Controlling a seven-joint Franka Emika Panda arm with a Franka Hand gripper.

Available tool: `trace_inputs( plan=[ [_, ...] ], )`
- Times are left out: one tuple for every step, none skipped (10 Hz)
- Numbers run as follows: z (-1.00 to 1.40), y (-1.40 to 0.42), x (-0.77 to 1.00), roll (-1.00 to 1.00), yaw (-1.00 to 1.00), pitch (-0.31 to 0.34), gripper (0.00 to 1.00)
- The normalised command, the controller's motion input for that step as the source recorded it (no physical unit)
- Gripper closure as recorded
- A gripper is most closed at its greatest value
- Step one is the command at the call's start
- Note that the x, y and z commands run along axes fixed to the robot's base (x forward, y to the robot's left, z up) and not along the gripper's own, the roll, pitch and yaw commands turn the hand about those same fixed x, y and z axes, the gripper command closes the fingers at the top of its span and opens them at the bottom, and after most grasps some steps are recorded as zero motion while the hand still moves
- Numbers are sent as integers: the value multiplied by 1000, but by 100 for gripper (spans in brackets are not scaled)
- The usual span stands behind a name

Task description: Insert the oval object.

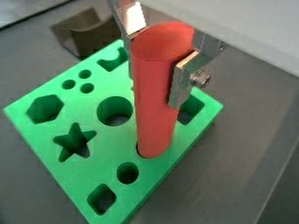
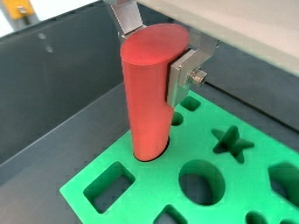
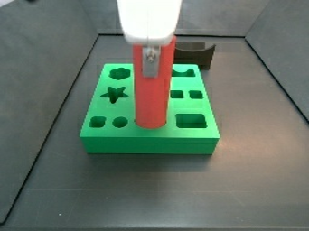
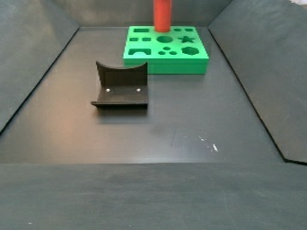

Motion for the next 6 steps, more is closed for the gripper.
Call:
trace_inputs(
  plan=[
    [-331,0,303,44,-286,0,100],
    [-314,0,203,37,-140,0,100],
    [-326,0,157,0,-97,-4,100],
    [-323,0,151,0,-94,-9,100],
    [-286,0,89,0,-80,-10,100],
    [-346,0,117,0,-63,0,100]
  ],
)
